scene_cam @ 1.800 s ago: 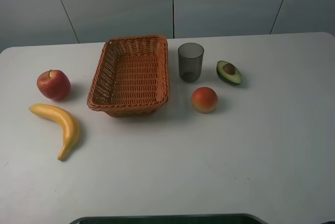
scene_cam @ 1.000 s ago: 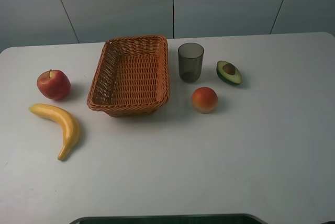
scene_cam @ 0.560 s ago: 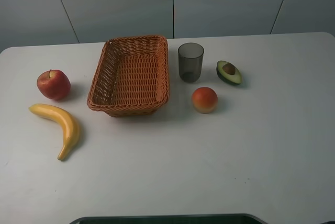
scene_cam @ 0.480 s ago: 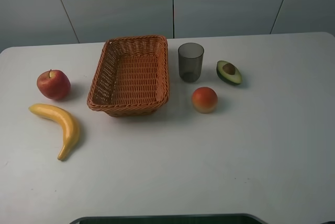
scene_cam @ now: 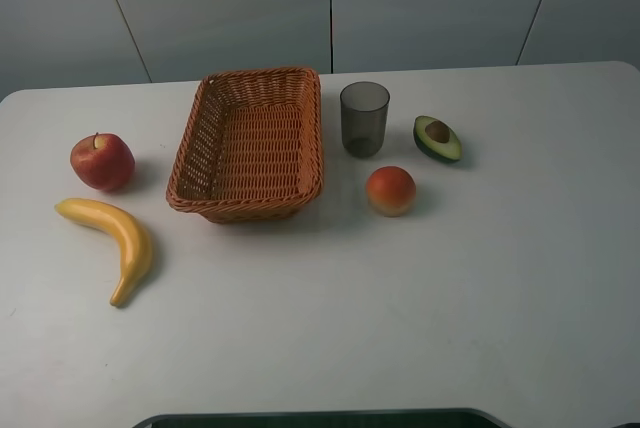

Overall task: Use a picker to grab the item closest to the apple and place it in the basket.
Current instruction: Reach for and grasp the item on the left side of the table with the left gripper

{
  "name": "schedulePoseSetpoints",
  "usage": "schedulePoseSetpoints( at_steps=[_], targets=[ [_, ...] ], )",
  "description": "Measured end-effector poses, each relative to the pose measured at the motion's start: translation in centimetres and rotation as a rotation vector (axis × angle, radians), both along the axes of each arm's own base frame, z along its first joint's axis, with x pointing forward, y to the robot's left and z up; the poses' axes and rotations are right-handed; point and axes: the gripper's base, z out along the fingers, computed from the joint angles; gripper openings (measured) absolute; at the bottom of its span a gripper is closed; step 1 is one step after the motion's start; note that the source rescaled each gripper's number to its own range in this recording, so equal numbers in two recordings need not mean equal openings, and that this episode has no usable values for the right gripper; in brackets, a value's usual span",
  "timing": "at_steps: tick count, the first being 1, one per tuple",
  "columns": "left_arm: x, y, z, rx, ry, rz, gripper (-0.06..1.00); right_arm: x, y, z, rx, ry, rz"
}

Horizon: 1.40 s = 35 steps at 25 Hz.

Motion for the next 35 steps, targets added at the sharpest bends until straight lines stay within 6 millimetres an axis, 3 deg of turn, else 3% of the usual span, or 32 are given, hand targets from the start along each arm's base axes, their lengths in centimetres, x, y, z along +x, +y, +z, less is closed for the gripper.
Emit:
schedulePoseSetpoints(
  at_steps=[6, 14, 26, 30, 35],
  targets=[
    [0.4, 0.0, 1.0, -0.045, 0.020, 0.025, 0.99, 0.0, 0.0, 0.0, 0.000, 0.000, 0.000],
    [5.5, -0.3, 2.0, -0.077, 0.269, 0.055, 0.99, 0.0, 0.0, 0.0, 0.000, 0.000, 0.000],
    [17.7, -0.4, -3.5, -0.122, 0.783, 0.244, 0.99, 0.0, 0.0, 0.0, 0.000, 0.000, 0.000],
    [20.5, -1.2, -5.5, -0.227, 0.803, 0.259, 0.99, 0.0, 0.0, 0.0, 0.000, 0.000, 0.000],
    [22.5, -1.7, -7.5, -0.329, 0.797, 0.316, 0.99, 0.0, 0.0, 0.0, 0.000, 0.000, 0.000]
  ],
)
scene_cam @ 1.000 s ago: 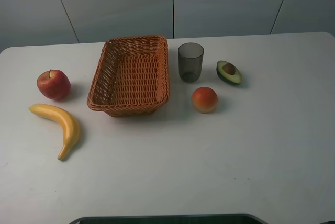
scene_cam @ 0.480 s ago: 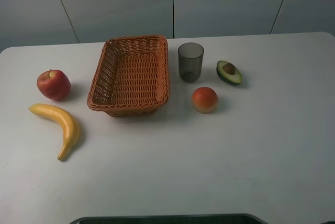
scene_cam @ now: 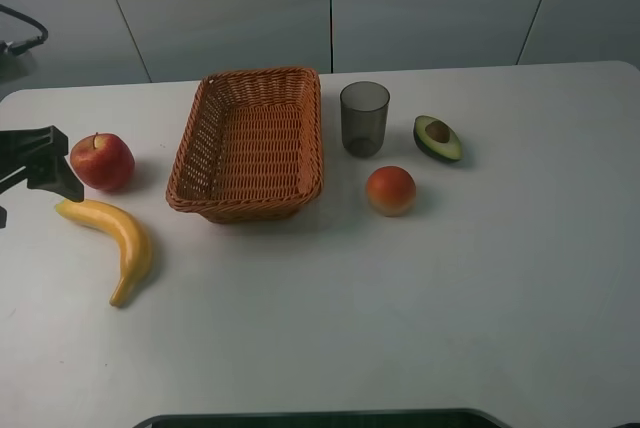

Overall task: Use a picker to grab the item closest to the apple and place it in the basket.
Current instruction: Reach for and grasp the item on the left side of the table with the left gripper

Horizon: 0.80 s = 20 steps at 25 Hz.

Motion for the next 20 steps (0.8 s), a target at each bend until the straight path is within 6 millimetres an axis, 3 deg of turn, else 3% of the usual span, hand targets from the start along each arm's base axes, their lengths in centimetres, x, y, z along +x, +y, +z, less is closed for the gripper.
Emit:
schedulePoseSetpoints(
  at_steps=[7, 20],
  targets=[
    [1.6, -0.2, -2.9, -0.042, 0.069, 0.120, 0.99, 0.0, 0.0, 0.0, 0.000, 0.000, 0.000],
    [3.1, -0.6, -5.8, -0.110, 0.097, 0.252, 0.99, 0.0, 0.0, 0.0, 0.000, 0.000, 0.000]
  ],
)
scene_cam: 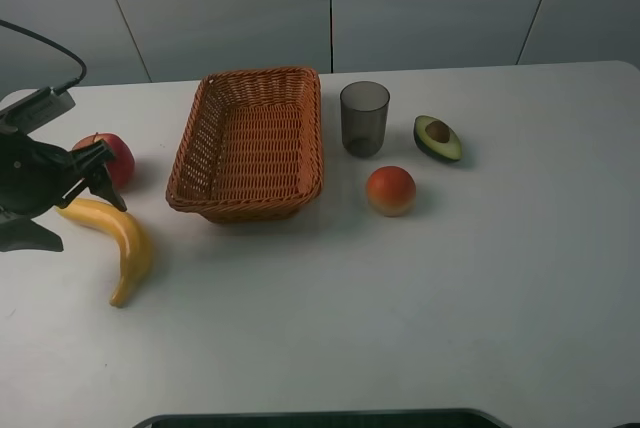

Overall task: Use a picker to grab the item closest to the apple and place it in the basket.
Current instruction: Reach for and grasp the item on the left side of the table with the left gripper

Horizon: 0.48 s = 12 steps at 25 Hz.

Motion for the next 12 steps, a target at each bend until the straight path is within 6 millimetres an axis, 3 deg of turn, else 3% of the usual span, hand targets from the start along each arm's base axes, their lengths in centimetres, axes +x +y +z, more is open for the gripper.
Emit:
schedulePoseSetpoints(
  at_steps=[12],
  targets=[
    [0.52, 0.05, -0.39, -0.021, -0.022, 0.111, 0.99, 0.00, 0.00, 0.00, 0.000, 0.000, 0.000]
  ],
)
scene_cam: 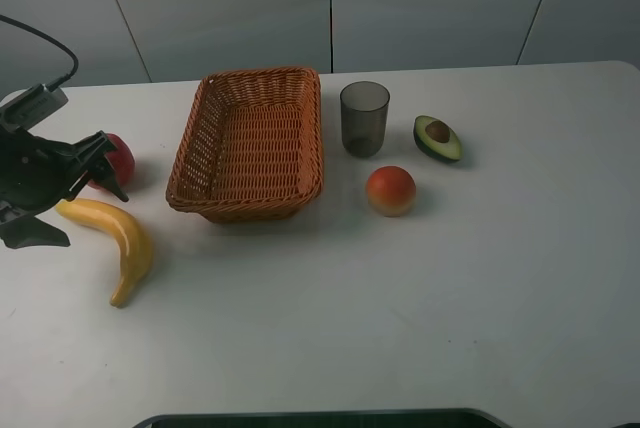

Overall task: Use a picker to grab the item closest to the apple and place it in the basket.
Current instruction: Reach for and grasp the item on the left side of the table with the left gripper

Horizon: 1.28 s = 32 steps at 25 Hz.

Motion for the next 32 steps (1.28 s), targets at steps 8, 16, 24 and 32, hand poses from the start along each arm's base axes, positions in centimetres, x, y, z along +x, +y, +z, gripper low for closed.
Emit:
schedulePoseSetpoints(
  at_steps=[8, 16, 24, 32],
  targets=[
    [0.5, -0.7, -1.7, -0.002, 0.018, 0.025, 0.99, 0.0, 0.0, 0.0, 0.000, 0.000, 0.000],
    [0.7, -1.1, -4.2, 0.008, 0.085, 0.021, 0.99, 0.0, 0.0, 0.0, 0.000, 0.000, 0.000],
    [0.8, -1.1, -5.0, 0.010, 0.099, 0.027, 0.99, 0.0, 0.0, 0.0, 0.000, 0.000, 0.000],
    [0.7, -1.1, -5.1, 0.002, 0.113, 0.052, 0.12, 0.0, 0.0, 0.0, 0.000, 0.000, 0.000]
  ],
)
